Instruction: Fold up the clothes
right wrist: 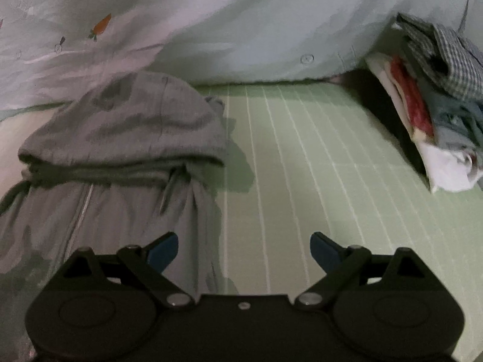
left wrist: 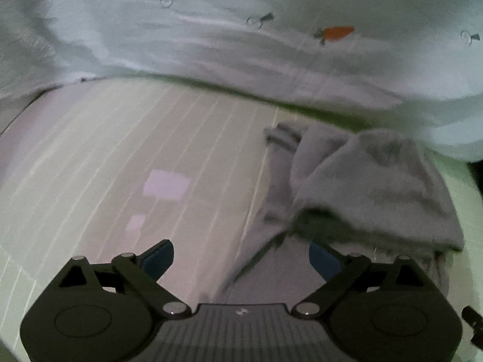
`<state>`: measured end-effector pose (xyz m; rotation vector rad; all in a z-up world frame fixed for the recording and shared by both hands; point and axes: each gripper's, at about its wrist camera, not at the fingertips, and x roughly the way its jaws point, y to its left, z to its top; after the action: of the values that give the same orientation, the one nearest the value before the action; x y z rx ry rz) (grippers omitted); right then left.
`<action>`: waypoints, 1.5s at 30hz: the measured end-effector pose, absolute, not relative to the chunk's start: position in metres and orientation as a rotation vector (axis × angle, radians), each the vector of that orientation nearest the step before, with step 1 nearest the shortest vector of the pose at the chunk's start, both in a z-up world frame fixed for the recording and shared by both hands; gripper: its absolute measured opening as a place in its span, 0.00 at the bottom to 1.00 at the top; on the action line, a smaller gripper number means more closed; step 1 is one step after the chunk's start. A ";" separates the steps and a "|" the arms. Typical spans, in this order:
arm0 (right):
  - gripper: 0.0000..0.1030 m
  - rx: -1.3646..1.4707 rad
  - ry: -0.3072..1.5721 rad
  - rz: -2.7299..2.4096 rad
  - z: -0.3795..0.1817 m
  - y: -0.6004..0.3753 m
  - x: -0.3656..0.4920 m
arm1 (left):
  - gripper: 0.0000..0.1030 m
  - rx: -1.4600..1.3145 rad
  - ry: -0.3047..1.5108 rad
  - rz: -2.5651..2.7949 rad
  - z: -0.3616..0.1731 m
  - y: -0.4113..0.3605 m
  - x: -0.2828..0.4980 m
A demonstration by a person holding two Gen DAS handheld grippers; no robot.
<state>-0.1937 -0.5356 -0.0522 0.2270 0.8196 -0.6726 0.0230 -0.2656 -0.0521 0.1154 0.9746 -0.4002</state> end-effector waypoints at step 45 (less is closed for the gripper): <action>0.57 0.365 0.576 -0.602 0.008 -0.557 -0.145 | 0.39 0.044 0.843 -0.563 0.000 -0.291 0.047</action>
<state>-0.1452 -0.5566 0.0085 0.3645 0.5756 -0.6021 0.0470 -0.2913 0.0004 0.0436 0.8431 -0.5632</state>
